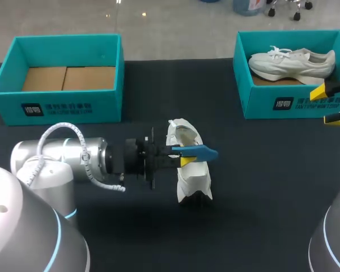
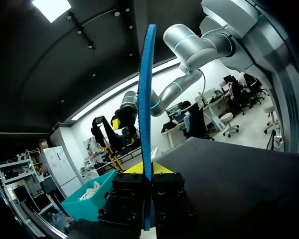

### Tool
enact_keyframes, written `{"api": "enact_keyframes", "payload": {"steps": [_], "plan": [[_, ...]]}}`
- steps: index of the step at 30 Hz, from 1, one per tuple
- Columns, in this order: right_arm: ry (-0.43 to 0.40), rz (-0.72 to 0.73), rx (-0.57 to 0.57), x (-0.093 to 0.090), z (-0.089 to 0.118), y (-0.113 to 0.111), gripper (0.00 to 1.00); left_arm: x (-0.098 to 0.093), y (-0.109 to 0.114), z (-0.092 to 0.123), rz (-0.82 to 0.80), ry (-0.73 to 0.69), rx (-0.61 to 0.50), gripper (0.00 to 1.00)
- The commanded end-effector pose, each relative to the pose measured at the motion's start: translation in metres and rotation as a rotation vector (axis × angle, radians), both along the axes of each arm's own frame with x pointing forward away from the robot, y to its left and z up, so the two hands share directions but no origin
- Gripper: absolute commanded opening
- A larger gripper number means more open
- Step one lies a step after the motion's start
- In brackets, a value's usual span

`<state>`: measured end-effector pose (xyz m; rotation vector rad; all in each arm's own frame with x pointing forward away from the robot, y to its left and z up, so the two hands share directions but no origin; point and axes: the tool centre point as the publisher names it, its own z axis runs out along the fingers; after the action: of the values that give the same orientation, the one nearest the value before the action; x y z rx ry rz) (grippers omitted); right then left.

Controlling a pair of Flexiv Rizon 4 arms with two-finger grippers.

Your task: Take the shoe out of the shoebox, open the shoe tongue, remove and reinsert the insole, then place the shoe into the shoebox

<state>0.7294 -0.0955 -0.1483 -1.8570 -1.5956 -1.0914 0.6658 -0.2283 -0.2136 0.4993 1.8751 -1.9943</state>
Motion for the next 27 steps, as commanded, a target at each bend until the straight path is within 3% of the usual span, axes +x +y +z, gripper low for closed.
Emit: {"api": "enact_keyframes", "payload": {"steps": [1,11,27], "plan": [[0.001,-0.001,-0.002,0.000,-0.001,0.000,1.00,-0.002,0.001,0.001,0.003,0.000,0.001,0.00],[0.001,-0.001,-0.002,0.000,-0.001,0.000,1.00,-0.002,0.009,-0.007,-0.008,0.013,0.032,0.00],[0.001,-0.001,-0.002,0.000,-0.001,0.000,1.00,0.028,0.034,-0.031,-0.006,-0.006,0.065,0.00]]}}
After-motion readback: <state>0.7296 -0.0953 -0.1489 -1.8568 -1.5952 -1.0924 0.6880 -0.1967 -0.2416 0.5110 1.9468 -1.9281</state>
